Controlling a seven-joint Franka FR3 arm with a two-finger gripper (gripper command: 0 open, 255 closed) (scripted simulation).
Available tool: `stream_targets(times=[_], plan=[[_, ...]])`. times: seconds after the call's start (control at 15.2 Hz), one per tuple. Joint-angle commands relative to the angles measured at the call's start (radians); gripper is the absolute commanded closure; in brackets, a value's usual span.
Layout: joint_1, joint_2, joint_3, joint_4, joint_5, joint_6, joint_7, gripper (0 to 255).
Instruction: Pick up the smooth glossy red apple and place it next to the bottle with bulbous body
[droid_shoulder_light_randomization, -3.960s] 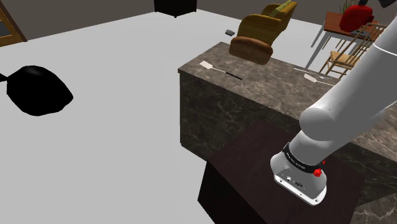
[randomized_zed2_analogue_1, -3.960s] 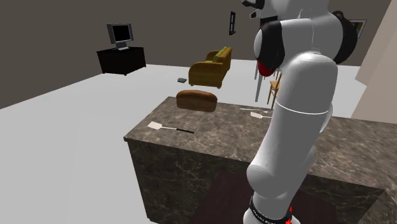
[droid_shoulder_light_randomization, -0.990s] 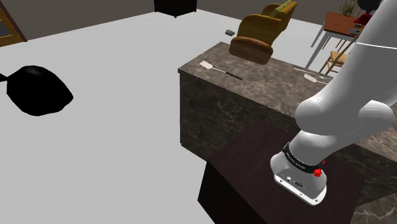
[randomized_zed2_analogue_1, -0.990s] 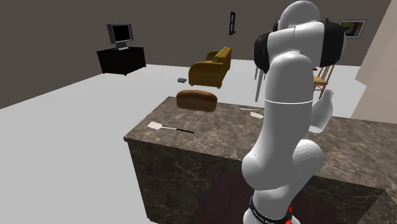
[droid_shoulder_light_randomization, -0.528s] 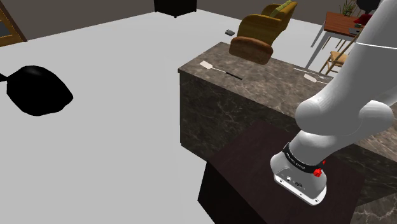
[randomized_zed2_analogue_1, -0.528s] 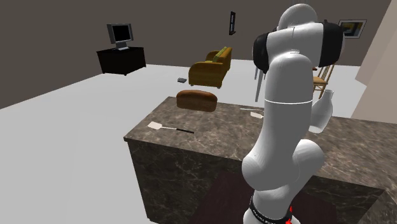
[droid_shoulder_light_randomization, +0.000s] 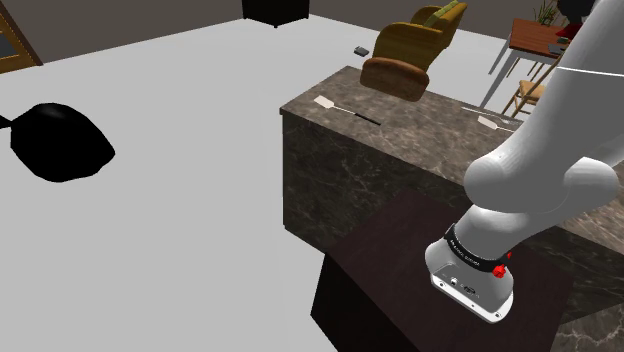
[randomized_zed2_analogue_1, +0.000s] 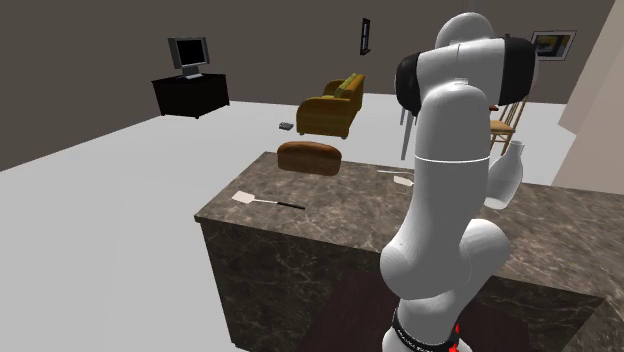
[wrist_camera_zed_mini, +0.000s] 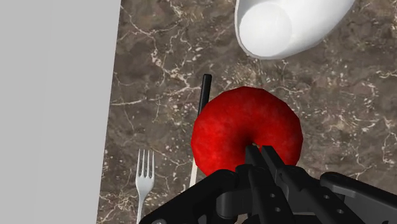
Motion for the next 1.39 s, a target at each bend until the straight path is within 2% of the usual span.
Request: stream_targets(times=[0.0, 0.79, 1.32], plan=[[-0.003, 0.008, 0.003, -0.019, 0.007, 0.025, -0.002, 255], [-0.027, 0.071, 0.03, -0.118, 0.062, 0.169, -0.023, 255], [-0.028, 0.074, 0.032, -0.121, 0.064, 0.173, -0.024, 255]])
